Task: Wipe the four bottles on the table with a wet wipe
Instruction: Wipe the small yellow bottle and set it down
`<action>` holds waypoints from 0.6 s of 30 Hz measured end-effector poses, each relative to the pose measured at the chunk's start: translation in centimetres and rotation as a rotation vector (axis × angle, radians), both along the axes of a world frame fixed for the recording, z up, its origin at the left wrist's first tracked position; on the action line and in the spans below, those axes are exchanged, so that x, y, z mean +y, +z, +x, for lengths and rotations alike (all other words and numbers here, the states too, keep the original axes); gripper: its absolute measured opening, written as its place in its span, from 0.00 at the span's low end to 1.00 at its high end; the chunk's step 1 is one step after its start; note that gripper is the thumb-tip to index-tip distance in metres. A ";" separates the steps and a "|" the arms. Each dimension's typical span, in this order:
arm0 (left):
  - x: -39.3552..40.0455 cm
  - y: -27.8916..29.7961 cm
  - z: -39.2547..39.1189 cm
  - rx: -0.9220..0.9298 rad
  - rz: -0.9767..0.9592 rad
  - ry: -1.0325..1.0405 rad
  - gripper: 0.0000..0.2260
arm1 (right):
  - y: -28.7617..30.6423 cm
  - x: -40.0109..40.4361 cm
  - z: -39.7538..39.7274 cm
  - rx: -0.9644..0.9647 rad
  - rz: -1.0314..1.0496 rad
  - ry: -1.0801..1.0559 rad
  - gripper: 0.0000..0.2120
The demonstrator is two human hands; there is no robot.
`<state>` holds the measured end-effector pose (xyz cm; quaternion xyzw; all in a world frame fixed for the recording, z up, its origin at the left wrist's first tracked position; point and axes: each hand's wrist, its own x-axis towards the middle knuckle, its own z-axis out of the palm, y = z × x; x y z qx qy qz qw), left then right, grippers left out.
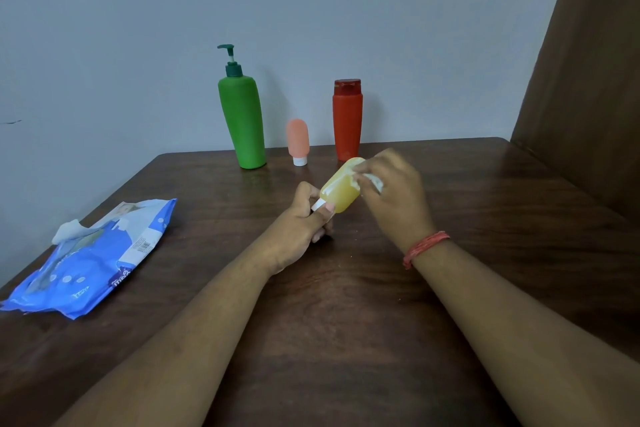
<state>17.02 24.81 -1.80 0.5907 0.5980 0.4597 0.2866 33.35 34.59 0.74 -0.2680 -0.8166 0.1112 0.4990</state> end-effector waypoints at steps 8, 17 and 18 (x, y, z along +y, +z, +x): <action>-0.1 0.2 -0.1 0.028 -0.001 -0.006 0.04 | 0.1 -0.5 0.2 -0.061 -0.028 0.050 0.08; 0.1 0.0 0.1 0.119 -0.061 0.043 0.05 | 0.3 0.0 0.6 -0.016 -0.102 0.006 0.10; 0.1 -0.1 0.1 0.103 -0.061 0.047 0.05 | 0.2 -0.4 0.4 -0.046 -0.072 0.075 0.09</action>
